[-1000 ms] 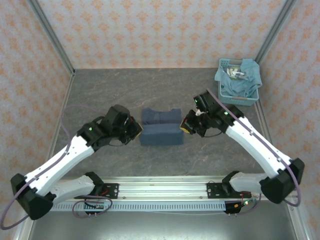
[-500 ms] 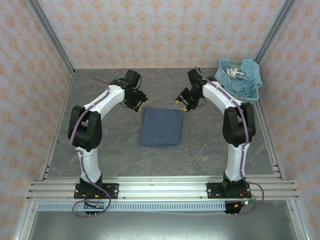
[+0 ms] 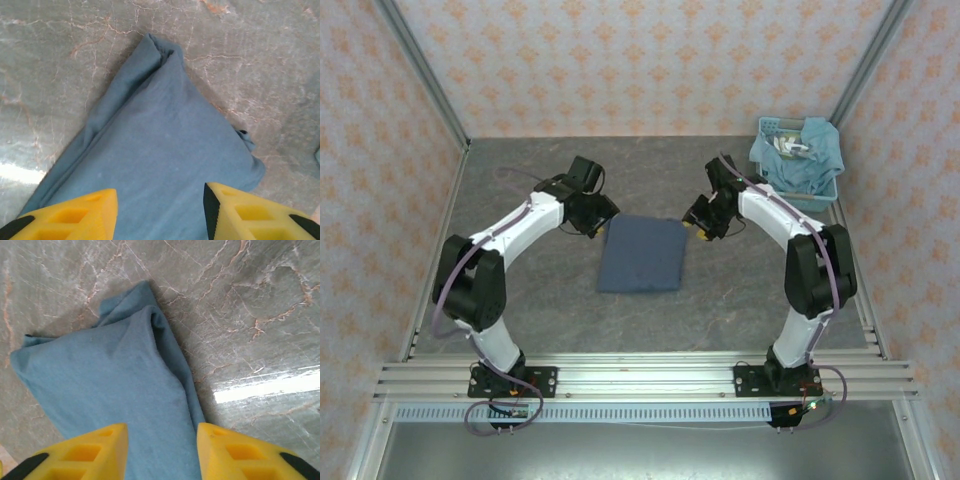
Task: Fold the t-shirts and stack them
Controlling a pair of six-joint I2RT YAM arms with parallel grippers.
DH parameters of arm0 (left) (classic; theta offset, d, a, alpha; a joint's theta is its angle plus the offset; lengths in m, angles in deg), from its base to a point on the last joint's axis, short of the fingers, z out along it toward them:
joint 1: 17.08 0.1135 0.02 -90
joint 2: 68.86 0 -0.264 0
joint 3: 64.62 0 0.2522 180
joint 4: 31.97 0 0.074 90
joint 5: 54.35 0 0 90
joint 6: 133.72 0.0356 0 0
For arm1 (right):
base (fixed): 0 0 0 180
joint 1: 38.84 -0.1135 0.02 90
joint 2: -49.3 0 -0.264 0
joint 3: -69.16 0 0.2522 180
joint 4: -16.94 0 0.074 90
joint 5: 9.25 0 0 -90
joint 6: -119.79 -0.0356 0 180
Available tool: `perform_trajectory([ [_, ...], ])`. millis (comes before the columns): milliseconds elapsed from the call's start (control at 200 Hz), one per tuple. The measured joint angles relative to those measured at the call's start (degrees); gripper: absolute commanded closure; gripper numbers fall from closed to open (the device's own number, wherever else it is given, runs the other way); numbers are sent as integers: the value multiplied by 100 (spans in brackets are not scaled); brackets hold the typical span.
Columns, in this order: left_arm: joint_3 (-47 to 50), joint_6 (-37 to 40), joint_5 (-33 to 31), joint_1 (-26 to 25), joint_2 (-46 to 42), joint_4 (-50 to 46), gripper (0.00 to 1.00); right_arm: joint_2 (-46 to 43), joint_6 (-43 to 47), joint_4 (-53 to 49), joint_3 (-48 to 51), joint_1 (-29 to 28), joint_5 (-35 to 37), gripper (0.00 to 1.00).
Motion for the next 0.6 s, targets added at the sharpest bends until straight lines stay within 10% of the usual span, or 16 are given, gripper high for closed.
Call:
perform_trajectory([
  [175,-76,90,83,4,374,-9,61,98,20,293,103,-37,-208,85],
  [600,-411,-162,17,-409,990,341,66,726,-212,658,269,-501,-555,87],
])
